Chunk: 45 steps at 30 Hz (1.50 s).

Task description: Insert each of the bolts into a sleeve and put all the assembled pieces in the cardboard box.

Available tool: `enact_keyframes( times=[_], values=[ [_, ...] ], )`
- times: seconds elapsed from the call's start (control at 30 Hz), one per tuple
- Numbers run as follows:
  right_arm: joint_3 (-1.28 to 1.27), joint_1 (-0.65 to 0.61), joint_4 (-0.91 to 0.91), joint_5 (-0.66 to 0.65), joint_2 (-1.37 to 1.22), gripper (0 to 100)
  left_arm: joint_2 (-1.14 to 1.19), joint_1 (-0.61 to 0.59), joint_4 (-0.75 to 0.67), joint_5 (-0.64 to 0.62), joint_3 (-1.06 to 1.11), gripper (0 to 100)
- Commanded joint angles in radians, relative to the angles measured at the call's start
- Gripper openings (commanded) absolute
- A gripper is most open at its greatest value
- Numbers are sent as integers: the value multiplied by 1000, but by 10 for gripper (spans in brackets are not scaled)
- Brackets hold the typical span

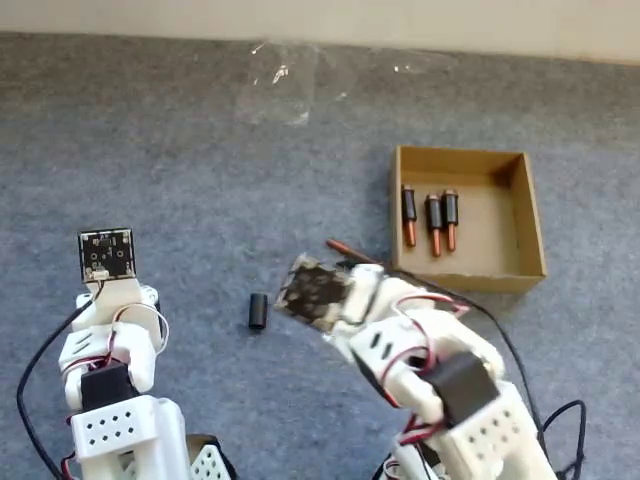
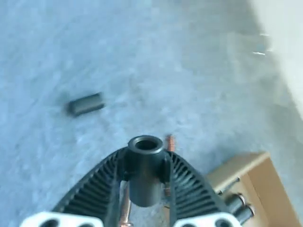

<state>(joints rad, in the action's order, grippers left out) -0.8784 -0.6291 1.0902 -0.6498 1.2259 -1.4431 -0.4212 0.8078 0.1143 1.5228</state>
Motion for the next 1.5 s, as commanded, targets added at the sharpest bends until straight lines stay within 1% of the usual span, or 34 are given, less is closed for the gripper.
enact_keyframes(
  times=[0.0, 0.13, 0.23, 0.5, 0.57, 0.67, 0.73, 0.83, 0.97, 1.03, 1.17, 1.23, 1.3, 1.37, 1.47],
  values=[
    [51, 84, -27, 100, 104, 5, -2, 31, -18, 5, -8, 6],
    [19, 174, -25, 224, 177, 5, -2, 31, -18, 5, -15, 6],
    [-38, 209, -31, 298, 213, 5, -2, 35, -18, 5, -15, 6],
    [-111, 216, -31, 443, 288, 5, -2, 36, -18, 6, -18, 6],
    [-137, 216, -31, 489, 311, 5, 4, 36, -14, 31, -39, 6],
    [-183, 216, -33, 566, 363, 5, 5, 71, 71, 66, -88, 6],
    [-211, 216, -33, 589, 412, 5, 5, 127, 143, 101, -128, 6],
    [-255, 226, -31, 588, 507, 5, 7, 208, 261, 169, -200, 6],
    [-348, 295, -27, 592, 622, 5, 8, 268, 396, 276, -282, 6],
    [-389, 318, -31, 592, 611, 5, 8, 272, 434, 319, -308, 6],
    [-430, 355, -31, 594, 613, 5, 8, 272, 489, 462, -371, 6],
    [-437, 358, -30, 595, 615, 5, 10, 274, 523, 512, -415, 6],
    [-456, 358, -33, 643, 615, 5, 24, 274, 551, 555, -460, 6],
    [-466, 360, -38, 689, 615, 5, 79, 274, 578, 588, -512, 6],
    [-478, 363, -68, 697, 615, 5, 223, 275, 606, 618, -596, 6]
  ],
)
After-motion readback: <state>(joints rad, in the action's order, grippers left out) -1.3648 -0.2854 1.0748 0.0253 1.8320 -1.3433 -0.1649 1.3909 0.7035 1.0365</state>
